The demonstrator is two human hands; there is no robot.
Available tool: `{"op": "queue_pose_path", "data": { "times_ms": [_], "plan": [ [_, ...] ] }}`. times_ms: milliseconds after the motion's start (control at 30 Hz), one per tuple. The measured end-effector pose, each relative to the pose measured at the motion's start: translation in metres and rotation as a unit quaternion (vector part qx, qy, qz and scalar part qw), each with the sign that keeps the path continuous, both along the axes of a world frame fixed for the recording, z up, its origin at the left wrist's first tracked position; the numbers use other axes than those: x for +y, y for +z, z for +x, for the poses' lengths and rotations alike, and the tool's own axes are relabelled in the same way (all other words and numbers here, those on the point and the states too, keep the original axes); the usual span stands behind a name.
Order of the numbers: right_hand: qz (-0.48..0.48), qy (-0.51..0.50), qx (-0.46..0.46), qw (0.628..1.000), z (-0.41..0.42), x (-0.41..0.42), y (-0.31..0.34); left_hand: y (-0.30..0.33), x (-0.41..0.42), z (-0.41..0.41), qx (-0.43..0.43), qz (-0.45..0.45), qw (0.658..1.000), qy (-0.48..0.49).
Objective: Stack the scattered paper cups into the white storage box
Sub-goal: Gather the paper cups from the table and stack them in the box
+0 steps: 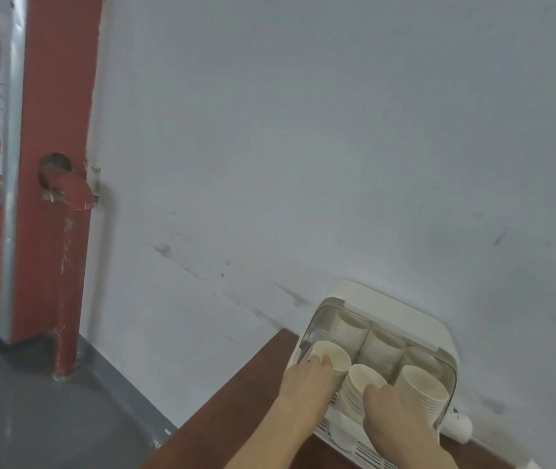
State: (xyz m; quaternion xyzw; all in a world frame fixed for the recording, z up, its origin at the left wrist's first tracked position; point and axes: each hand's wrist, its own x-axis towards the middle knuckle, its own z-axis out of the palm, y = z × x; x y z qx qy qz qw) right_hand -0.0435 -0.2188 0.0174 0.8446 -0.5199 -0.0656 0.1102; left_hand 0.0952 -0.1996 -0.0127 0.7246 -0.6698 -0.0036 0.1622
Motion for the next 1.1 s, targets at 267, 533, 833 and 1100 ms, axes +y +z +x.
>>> {"op": "queue_pose_path", "data": {
  "times_ms": [267, 533, 833, 1100],
  "plan": [
    [-0.015, 0.005, -0.002, 1.0, 0.0, -0.002, -0.009, 0.007, 0.007, -0.005, -0.016, -0.019, 1.0, 0.004],
    [-0.041, -0.022, -0.147, 0.988, -0.041, 0.014, 0.006, 0.024, 0.021, -0.026, -0.03, -0.05, 0.998, -0.016],
    [-0.062, -0.103, -0.18, 0.976, -0.135, 0.032, 0.011, 0.036, 0.032, -0.09, -0.002, -0.071, 0.995, -0.068],
    [-0.063, -0.179, -0.166, 0.968, -0.21, 0.039, -0.003, 0.028, 0.024, -0.154, 0.005, -0.046, 0.992, -0.117]
  ]
}}
